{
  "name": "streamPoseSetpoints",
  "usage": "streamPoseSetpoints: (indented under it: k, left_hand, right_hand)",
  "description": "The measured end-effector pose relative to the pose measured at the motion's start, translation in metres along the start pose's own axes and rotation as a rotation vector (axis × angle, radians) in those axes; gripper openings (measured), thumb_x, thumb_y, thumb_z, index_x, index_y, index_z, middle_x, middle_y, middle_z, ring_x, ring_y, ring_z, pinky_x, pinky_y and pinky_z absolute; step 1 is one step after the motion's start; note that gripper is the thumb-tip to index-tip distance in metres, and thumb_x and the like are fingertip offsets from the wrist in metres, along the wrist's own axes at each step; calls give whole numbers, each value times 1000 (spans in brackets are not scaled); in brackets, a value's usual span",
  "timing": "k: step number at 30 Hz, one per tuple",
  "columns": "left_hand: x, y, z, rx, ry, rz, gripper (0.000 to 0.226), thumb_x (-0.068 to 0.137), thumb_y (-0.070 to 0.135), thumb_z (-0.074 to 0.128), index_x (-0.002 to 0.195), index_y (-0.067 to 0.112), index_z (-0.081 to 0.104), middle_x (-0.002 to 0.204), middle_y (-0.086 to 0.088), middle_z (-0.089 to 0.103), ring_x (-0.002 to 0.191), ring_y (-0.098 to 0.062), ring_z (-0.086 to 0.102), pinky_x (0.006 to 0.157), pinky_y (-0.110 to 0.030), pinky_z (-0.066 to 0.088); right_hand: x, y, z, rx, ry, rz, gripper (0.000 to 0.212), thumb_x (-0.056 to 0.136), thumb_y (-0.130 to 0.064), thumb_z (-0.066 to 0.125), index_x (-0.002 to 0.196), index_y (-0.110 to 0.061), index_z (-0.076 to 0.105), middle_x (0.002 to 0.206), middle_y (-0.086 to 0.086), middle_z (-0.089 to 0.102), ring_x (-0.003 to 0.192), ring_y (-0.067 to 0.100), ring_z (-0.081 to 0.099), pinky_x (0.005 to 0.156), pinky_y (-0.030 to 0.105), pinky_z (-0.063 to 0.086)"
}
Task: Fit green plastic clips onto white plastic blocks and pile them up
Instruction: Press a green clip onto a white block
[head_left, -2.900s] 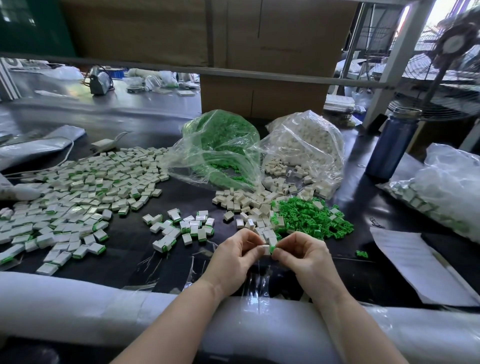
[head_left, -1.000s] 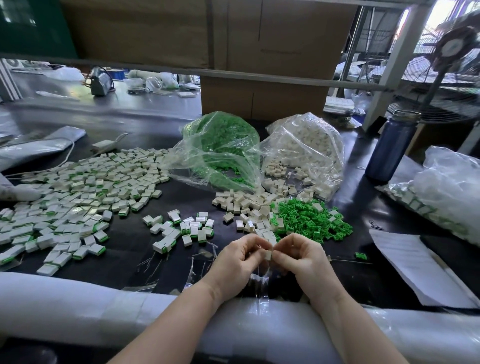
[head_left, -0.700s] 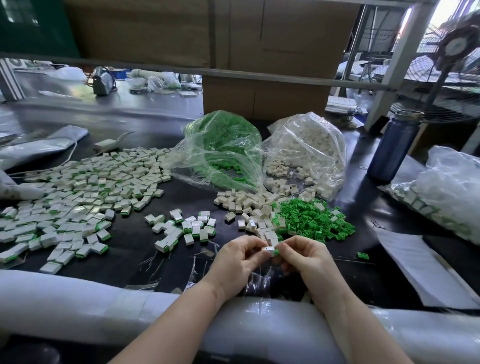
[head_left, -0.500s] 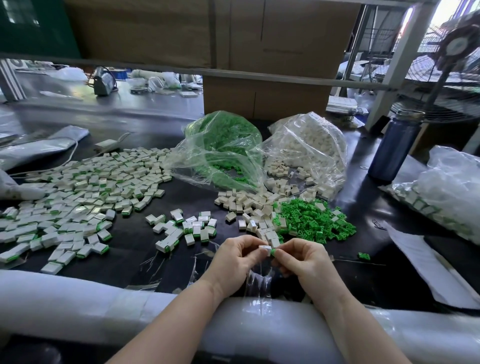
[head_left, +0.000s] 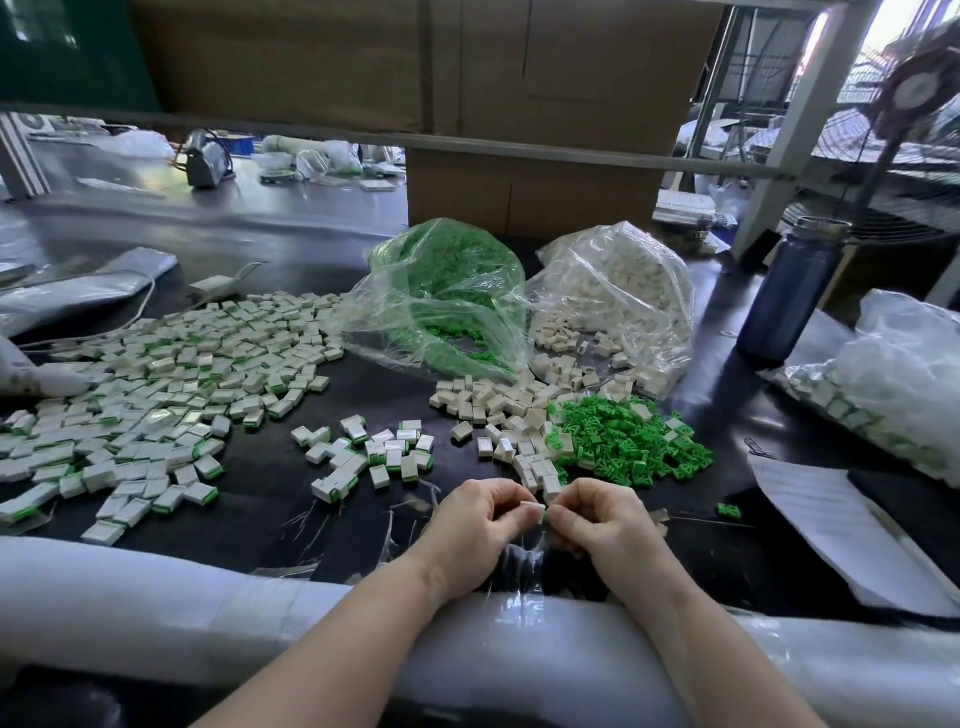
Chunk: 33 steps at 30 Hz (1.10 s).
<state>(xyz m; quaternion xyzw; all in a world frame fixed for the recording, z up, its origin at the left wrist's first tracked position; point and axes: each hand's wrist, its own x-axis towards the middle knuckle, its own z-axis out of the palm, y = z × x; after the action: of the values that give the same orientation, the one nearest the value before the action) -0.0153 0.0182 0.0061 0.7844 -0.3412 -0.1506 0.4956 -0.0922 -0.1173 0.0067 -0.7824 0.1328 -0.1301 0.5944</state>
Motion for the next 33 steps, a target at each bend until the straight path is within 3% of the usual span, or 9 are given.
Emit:
streamPoseSetpoints:
  k: [3,6,9,12,14,17,23,30,33]
  left_hand:
    - [1,0,3,-51,61,16,14,89,22,61,96,13,69,82,2,68,73,-8,58,75,-23,48]
    - [1,-1,3,-105,73,38,17,86,16,65,102,21,64,84,5,63,71,-11,57,72,-22,50]
    - [0,-3,4,-43,75,62,26,79,8,70,95,26,59,82,4,60,65,-13,56,68,-22,50]
    - [0,-4,5,-7,133,95,19,82,12,70,86,29,62,80,8,61,64,0,54,68,-15,47]
    - [2,-4,5,-21,145,95,7,86,18,65,89,24,66,86,6,65,77,-4,59,75,-18,48]
    - [4,-4,3,-56,117,52,7,88,19,61,88,23,67,85,6,67,83,-8,61,80,-19,49]
    - [2,-4,3,-5,79,16,11,88,20,62,94,18,72,78,16,66,76,4,60,74,-7,45]
    - [1,-2,3,234,54,126,15,89,16,61,96,11,73,73,15,51,76,-6,53,73,-14,41]
    - [-1,-1,3,195,71,124,15,89,16,60,97,10,72,78,12,57,79,-7,56,76,-15,44]
  right_hand:
    - [0,-2,1,30,45,-45,17,85,0,62,70,-9,61,56,-1,59,54,10,54,51,21,46]
    - [0,-2,-1,136,94,-37,10,84,5,62,80,-5,61,56,1,63,51,10,58,49,19,48]
    - [0,-1,-2,168,107,-21,10,83,6,62,79,-4,62,55,2,64,51,9,58,48,19,48]
    - [-1,-2,-3,192,83,-13,10,82,4,64,78,-6,65,59,4,67,53,11,60,50,20,50]
    - [-2,-2,-4,208,77,-11,10,81,2,65,77,-7,67,61,5,67,54,11,61,51,21,51]
    - [-2,-3,-4,125,69,-12,10,82,-2,66,73,-6,67,59,3,65,52,10,59,50,21,50]
    - [-1,-3,-1,-27,34,20,17,84,-4,64,68,-8,63,51,-4,58,46,5,52,47,20,46]
    - [-1,-2,-1,-122,-50,36,23,83,2,63,64,-9,59,45,-8,58,43,-2,49,47,14,39]
    - [0,-1,-1,-101,-13,21,21,83,0,64,65,-9,60,50,-5,59,47,3,51,49,18,43]
